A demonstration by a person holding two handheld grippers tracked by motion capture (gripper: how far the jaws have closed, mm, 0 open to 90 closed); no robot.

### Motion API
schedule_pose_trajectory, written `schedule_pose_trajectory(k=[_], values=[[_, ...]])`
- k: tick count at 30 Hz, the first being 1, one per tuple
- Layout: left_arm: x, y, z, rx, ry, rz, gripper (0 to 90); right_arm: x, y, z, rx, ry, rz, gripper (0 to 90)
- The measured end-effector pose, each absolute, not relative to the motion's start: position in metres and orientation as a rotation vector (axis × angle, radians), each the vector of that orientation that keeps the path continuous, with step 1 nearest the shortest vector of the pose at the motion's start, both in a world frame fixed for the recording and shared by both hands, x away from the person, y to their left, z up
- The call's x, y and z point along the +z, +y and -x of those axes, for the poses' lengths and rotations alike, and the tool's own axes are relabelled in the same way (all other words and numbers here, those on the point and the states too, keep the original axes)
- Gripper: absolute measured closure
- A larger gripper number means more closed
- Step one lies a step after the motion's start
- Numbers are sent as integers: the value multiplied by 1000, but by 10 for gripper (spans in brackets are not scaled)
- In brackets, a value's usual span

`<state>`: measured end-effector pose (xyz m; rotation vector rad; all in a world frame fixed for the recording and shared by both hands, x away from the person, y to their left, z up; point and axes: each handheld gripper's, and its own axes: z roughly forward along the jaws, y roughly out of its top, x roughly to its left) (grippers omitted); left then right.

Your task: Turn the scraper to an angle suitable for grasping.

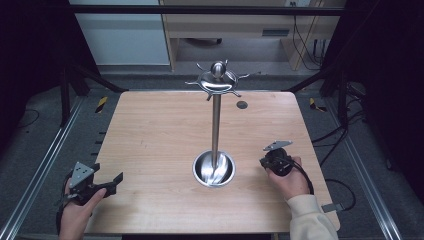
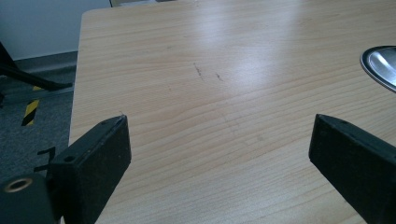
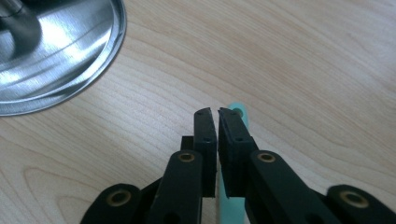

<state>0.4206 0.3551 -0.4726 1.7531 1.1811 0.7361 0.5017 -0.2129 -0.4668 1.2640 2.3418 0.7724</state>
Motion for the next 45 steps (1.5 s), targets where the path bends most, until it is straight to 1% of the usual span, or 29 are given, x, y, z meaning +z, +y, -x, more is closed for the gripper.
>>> schedule_pose_trajectory(k=[26,45], values=[[-473,354,-421,729,1175,-1770,54,-478,-213,-507,677,2397,-1311,895],[-473,353,-421,730,1168,-1779,54,-478,-221,-509,671,2358,-1380,885]])
